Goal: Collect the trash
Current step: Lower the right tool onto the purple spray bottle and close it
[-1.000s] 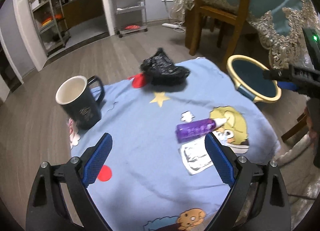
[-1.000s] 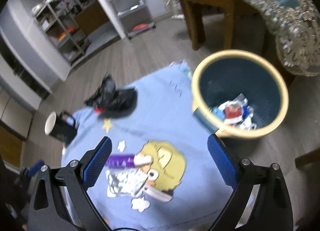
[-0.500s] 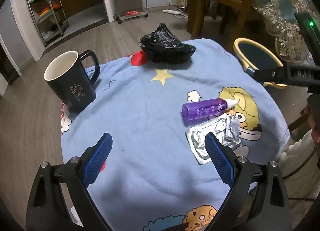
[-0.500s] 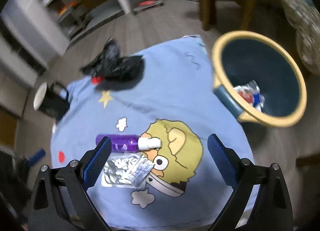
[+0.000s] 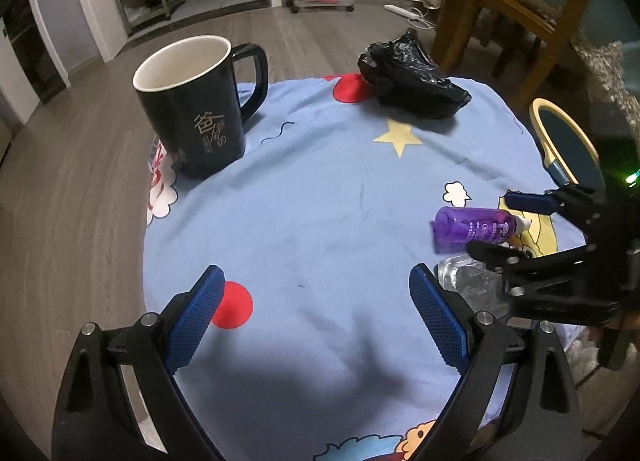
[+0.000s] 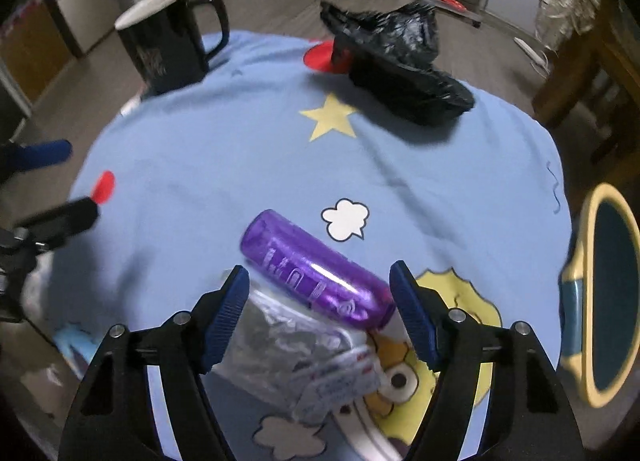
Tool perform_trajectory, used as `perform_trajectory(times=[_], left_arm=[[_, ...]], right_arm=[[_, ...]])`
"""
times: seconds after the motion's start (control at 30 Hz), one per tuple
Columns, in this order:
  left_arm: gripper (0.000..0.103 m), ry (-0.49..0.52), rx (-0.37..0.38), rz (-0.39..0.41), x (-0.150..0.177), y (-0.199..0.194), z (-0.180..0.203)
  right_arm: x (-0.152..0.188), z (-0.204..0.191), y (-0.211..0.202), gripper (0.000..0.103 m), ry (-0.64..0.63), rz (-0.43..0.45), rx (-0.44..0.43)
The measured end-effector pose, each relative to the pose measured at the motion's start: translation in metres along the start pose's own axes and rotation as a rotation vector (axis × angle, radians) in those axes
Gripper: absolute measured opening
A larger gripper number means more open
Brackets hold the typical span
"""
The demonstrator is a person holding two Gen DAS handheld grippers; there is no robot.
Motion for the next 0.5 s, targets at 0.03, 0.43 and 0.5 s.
perform_trajectory(times=[0.03, 0.43, 0.5], left_arm=[[0.092, -0.003, 0.004, -0.001, 0.0, 0.001, 0.0], [0.092, 0.056, 0.006, -0.023, -0.002, 0.014, 0.023], [0.092, 0.079, 0.005, -0.023, -0.002, 0.015, 0.028]], right_arm=[[0.0, 0.0, 0.004, 0.071, -0.008, -0.008, 0.003], [-0.001, 0.03, 0.008, 0.038, -0.008, -0.015, 0.058], [-0.002, 0.036, 0.004, 0.037, 0.021, -0.008, 0.055]])
Point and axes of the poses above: each gripper's, at about its wrist camera, not at the fingertips, and y roughly the way its jaws point, z to its right, x to its underside, the point moved 9 cm from there along y, roughly the way its jaws point, and after that the axes turned 6 degrees about z, right-handed, at the moved point
